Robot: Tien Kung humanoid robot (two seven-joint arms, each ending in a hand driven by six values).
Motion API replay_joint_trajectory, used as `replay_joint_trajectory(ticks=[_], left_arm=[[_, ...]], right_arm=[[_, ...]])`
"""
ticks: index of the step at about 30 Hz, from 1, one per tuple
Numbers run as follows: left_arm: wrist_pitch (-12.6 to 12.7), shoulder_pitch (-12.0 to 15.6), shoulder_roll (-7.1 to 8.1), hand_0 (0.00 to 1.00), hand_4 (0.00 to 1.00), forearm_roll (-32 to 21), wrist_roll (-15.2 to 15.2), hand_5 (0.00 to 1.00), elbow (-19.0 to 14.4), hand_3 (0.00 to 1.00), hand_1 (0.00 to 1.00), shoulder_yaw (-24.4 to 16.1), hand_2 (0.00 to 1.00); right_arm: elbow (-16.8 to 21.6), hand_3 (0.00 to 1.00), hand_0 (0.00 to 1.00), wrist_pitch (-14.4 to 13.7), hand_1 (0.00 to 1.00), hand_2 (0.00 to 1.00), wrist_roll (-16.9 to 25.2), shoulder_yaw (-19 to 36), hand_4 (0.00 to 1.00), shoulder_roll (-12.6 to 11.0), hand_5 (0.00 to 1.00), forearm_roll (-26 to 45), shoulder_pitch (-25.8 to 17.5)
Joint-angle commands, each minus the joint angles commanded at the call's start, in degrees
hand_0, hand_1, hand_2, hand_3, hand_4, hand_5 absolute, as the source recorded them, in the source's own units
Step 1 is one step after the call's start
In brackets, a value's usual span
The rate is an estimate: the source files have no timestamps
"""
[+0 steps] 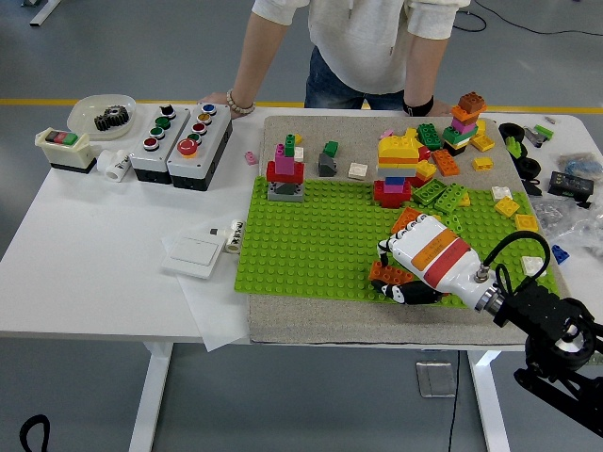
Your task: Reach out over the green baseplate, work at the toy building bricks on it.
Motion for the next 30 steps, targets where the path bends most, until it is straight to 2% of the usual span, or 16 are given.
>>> replay_joint_trajectory(ticks=[13, 30], left_arm=[[-0.3, 0.0, -0.1, 0.617, 0.666, 0.7, -0.1, 0.662, -0.1, 0.613, 0.651, -0.3, 0.704], [-0.5, -0.1, -0.07, 0.619, 0.666, 0.8, -0.2, 0.661, -0.2, 0.613, 0.652, -0.4, 0.701]], right_arm=[[-2.5, 0.451, 0.168, -3.3, 0.199, 0.3, 1.7, -5.4, 0.704, -0.6, 0.521, 0.0, 2.4], [-4.5, 0.453, 0.169, -5.0, 0.202, 0.301, 1.5, -5.7, 0.698, -0.8, 0.534, 0.0, 3.7]])
